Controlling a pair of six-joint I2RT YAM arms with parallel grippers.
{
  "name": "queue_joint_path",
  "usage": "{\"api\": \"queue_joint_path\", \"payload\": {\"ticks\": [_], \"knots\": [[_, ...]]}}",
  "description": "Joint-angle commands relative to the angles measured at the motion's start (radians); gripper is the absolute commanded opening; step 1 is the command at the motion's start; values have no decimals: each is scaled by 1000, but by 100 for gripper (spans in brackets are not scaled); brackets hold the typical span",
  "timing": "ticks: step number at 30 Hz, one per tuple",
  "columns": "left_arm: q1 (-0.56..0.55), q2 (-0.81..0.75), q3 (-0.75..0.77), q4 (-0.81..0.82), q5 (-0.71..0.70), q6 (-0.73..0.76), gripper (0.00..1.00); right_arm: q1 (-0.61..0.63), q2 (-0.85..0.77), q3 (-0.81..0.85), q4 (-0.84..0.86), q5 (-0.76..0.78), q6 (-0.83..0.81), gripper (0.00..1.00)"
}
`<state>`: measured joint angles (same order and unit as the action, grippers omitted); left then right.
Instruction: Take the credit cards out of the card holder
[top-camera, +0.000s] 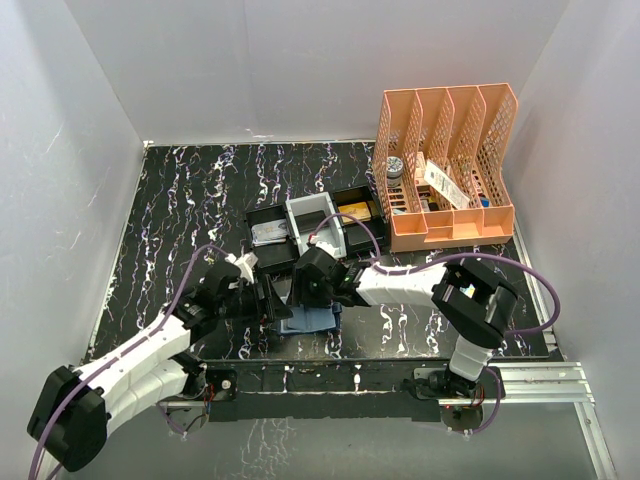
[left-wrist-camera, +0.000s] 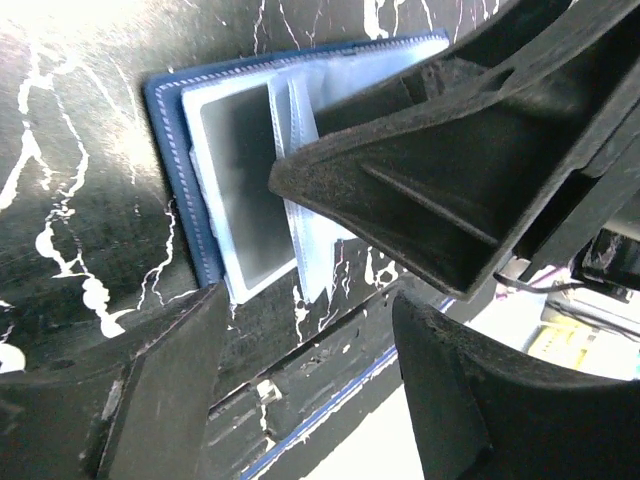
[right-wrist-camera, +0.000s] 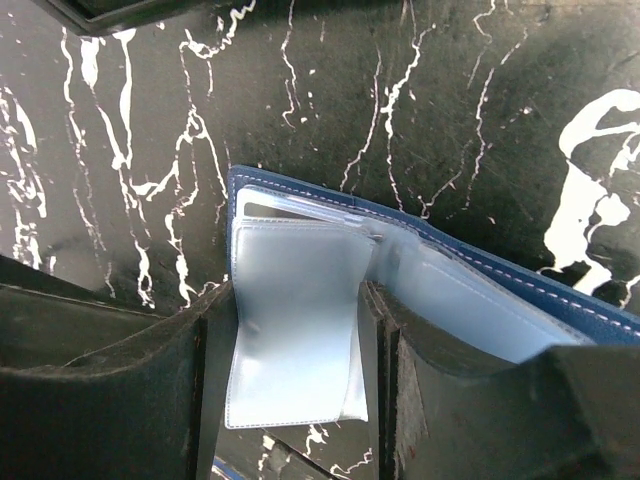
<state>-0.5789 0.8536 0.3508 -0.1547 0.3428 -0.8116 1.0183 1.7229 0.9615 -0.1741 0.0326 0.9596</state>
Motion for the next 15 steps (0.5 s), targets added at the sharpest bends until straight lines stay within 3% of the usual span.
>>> {"api": "queue_joint_path", "payload": {"ticks": [1, 15], "knots": [[-5, 45, -23, 113, 112, 6, 63, -3, 25, -46, 37, -48, 24, 47], [-13, 184, -51, 268, 134, -15, 50, -8, 25, -53, 37, -49, 22, 47]]}}
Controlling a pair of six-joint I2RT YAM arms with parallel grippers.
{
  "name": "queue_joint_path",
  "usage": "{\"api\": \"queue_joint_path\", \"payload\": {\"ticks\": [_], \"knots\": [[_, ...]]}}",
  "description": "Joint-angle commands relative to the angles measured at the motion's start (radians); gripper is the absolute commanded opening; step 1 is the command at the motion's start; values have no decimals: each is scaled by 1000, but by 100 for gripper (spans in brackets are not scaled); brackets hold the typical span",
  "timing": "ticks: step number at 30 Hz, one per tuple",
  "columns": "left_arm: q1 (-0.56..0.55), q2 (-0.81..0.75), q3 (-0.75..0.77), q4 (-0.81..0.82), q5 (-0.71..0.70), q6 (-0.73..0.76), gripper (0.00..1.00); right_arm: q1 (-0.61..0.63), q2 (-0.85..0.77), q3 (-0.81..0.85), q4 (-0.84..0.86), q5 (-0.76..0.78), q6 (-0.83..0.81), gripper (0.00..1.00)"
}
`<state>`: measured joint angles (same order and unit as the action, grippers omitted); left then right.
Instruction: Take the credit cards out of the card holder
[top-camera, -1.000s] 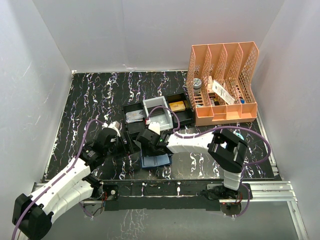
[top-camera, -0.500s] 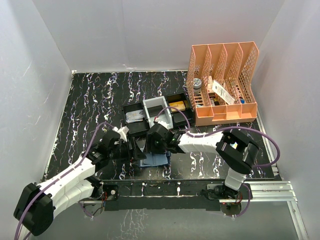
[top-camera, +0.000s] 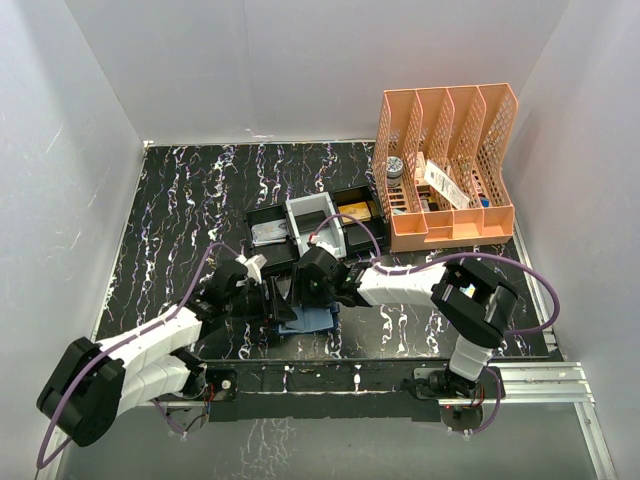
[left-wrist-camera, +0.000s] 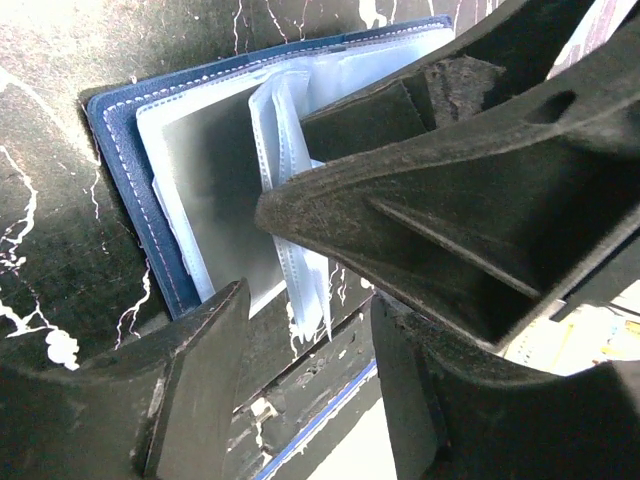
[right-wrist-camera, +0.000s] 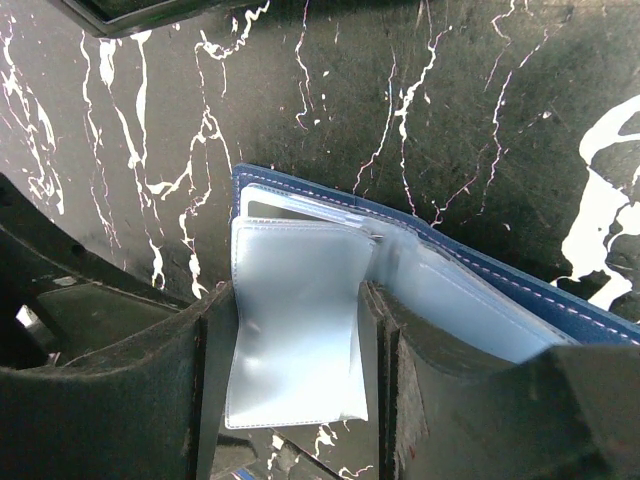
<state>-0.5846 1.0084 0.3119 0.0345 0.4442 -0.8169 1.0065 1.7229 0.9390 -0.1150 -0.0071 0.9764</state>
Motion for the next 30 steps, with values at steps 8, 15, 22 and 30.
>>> {"api": "queue_joint_path", "payload": {"ticks": [8, 15, 22, 30], "knots": [[-13, 81, -28, 207, 79, -72, 43, -4, -3, -31, 22, -59, 2, 49], [-18, 88, -31, 240, 67, -94, 43, -18, -54, -5, 27, -104, -8, 59], [-21, 137, 2, 258, 78, -92, 45, -37, -128, 32, -93, -13, -15, 68], [-75, 230, 75, 283, 64, -93, 47, -150, -314, -114, -118, 45, 8, 72]]}}
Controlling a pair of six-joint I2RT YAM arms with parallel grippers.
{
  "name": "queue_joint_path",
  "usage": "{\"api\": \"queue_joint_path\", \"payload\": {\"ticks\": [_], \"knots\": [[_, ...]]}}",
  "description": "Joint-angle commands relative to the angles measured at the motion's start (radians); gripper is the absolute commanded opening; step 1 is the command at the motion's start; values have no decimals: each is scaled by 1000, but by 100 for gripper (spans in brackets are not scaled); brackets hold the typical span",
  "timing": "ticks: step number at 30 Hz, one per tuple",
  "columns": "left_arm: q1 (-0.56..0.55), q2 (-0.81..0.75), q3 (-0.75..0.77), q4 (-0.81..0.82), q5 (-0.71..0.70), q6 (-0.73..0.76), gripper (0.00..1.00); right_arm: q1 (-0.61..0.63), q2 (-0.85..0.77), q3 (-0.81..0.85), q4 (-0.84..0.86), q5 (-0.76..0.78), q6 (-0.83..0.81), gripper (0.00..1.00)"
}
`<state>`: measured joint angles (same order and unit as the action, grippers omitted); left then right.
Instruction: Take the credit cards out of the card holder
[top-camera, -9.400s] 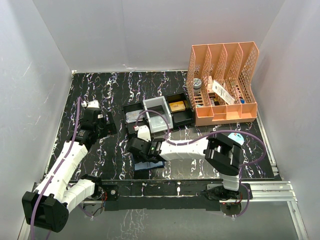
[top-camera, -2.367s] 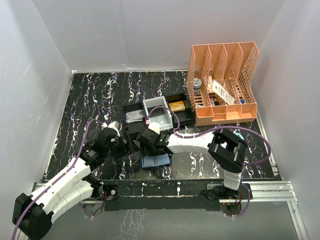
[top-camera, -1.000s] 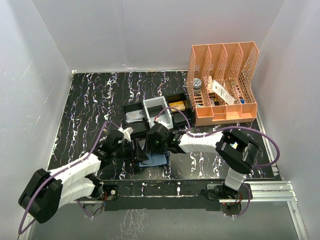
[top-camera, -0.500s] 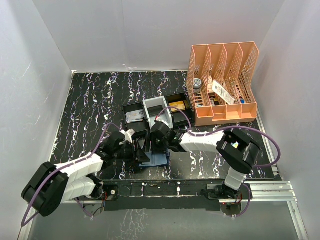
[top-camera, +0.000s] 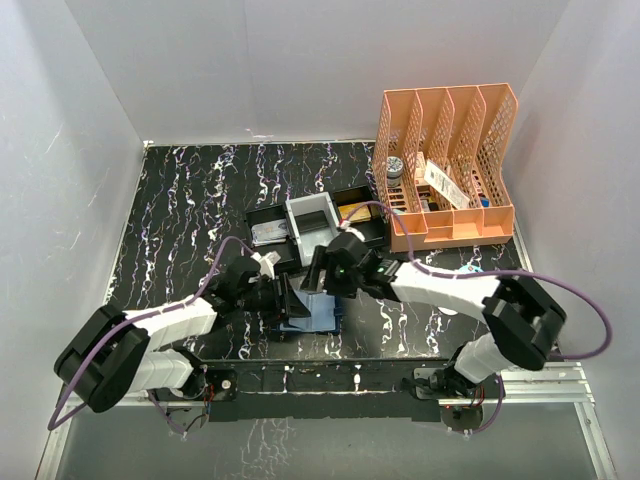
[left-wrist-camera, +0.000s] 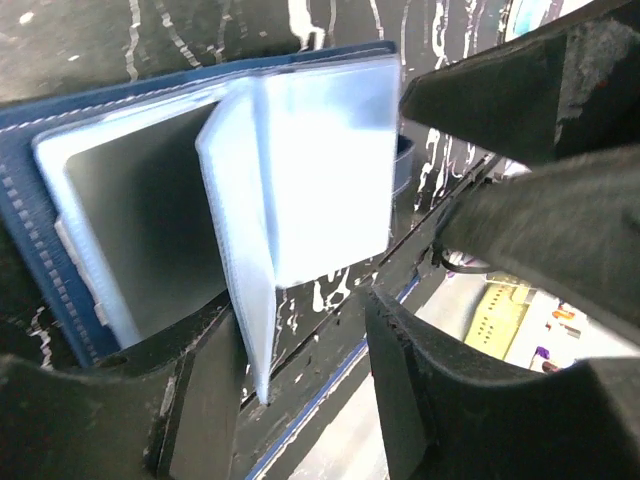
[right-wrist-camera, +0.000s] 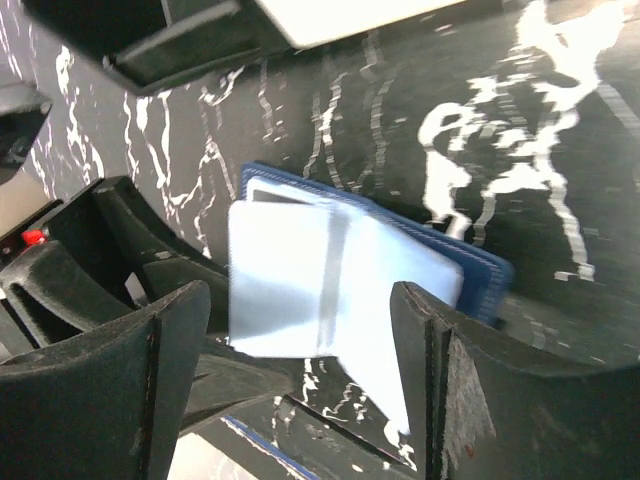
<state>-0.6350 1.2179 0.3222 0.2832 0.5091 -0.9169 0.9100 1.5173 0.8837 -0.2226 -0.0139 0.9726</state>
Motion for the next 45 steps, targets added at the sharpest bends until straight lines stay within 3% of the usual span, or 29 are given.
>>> {"api": "queue_joint_path", "payload": {"ticks": [1, 7, 15, 23, 31, 38, 45], "knots": [[-35, 31, 78, 32, -5, 8, 47, -67, -135, -75, -16, 55, 12, 72], [-120, 128, 170, -1, -41, 33, 49, -134, -253, -148, -58, 58, 16, 72], [-234, 265, 271, -52, -123, 47, 51, -164, -295, -198, -8, -16, 28, 62], [-244, 123, 278, -191, -249, 83, 53, -165, -248, -207, 113, -181, 2, 48], [-243, 2, 250, -269, -339, 73, 55, -162, -148, -198, 204, -317, -21, 44], [-244, 5, 241, -252, -351, 55, 56, -162, -95, -198, 212, -302, -8, 44], [-243, 31, 247, -262, -378, 37, 57, -162, -11, -160, 88, -227, -57, 42]]}}
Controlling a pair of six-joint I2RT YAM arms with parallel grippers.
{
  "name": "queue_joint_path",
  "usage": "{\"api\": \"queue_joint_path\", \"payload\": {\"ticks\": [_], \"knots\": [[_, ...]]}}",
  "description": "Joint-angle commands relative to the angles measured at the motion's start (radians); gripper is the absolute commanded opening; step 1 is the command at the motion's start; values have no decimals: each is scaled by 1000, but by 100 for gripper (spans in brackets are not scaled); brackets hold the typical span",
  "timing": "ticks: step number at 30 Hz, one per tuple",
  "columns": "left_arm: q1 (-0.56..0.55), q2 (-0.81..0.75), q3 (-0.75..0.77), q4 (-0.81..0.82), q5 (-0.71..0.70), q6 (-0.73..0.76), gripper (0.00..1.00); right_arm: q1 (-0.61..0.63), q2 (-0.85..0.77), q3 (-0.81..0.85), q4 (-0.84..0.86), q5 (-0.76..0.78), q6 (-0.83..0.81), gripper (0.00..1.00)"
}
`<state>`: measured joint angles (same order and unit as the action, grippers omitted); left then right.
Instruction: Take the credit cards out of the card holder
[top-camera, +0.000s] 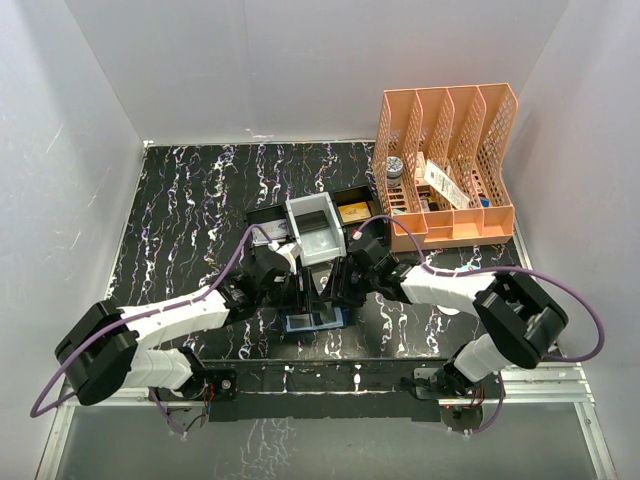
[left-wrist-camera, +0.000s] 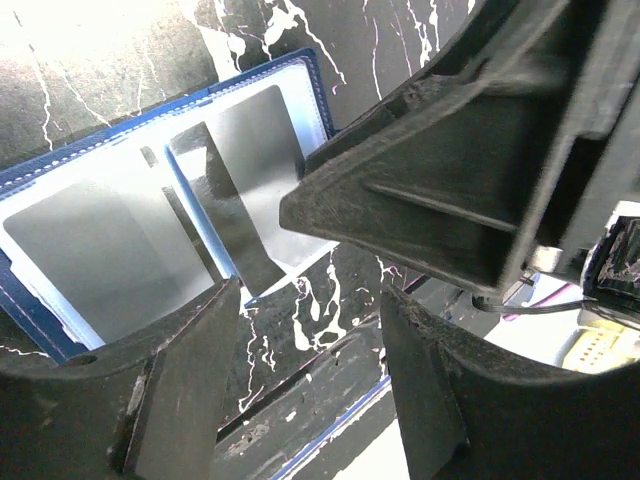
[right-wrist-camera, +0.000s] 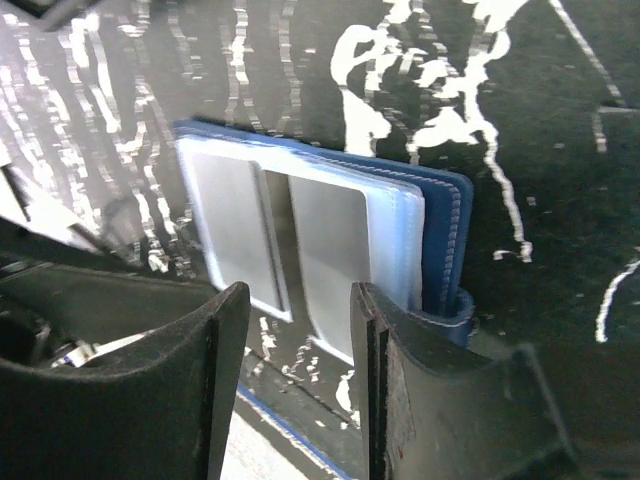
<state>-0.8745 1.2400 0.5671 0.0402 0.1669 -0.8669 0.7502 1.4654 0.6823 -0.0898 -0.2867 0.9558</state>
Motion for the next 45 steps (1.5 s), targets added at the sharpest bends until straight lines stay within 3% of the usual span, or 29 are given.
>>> {"api": "queue_joint_path", "payload": {"ticks": [1, 6, 20, 39, 45], "knots": [[-4, 15, 1, -19, -40, -16, 57, -2, 47, 38, -55, 61, -43, 41], [-4, 44, -17, 21, -34, -36, 58, -2, 45, 7, -97, 128, -44, 39], [-4, 108, -55, 71, -52, -102, 57, -2, 36, -59, -49, 98, -19, 39], [-1, 124, -221, 376, -20, -345, 45, -2, 55, -94, 8, 73, 0, 38], [-1, 153, -139, 313, -4, -308, 37, -2, 57, -99, 16, 70, 4, 38]]}}
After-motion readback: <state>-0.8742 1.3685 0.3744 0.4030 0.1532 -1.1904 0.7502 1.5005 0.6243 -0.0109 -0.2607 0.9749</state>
